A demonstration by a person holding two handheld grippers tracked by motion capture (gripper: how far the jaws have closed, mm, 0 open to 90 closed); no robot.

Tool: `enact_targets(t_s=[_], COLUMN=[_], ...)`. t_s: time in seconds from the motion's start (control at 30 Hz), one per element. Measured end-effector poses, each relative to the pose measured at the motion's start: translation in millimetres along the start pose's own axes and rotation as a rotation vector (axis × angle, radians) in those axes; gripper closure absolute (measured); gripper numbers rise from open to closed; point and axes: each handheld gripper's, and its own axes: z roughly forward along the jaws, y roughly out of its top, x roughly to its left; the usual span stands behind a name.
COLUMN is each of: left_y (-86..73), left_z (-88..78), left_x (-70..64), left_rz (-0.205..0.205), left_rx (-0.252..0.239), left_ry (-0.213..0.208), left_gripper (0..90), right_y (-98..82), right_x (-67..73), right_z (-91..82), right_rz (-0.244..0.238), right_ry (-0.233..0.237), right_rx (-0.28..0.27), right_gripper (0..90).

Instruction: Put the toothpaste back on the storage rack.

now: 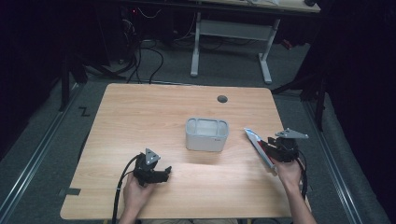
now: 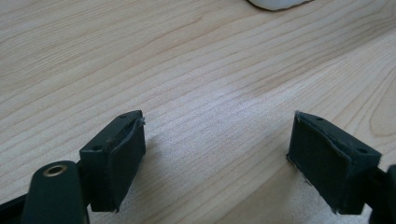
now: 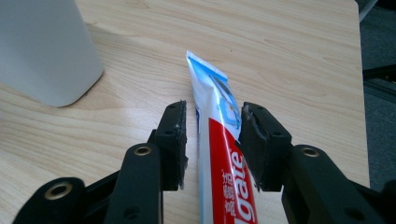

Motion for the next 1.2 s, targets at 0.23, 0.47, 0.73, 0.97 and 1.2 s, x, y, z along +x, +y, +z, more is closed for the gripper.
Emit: enact_targets(t_s=[0.23,0.47,0.73,0.97,1.2], left_y=[0.0,0.0,0.0,0.0,0.0], left_z=[0.0,0.0,0.0,0.0,0.0], left_x=[0.1,0.2,0.0,0.0,0.0], left_rz=[0.001,0.001,0.002,0.002,0.002], left_rx=[-0.001,0.000,-0.001,-0.001,-0.001], left_ry=[-0.001,-0.001,0.000,0.000,0.000], left_gripper=[19.1,19.2,19.3,19.3,19.3], right_y=[9.5,15.8,23.0,24.4,21.4], right_x=[-1.6,-0.6,-4.5,-3.6,-10.3], right_z=[15.7,30.9,40.6,52.0,61.2], right_rz=[-0.005,-0.026,-0.023,-0.045,-0.030], right_ry=[0.000,-0.006,-0.026,-0.028,-0.027], right_rx=[0.050,0.094,0.131,0.176,0.228], right_gripper=[60.8,59.6,53.9,52.6,51.1])
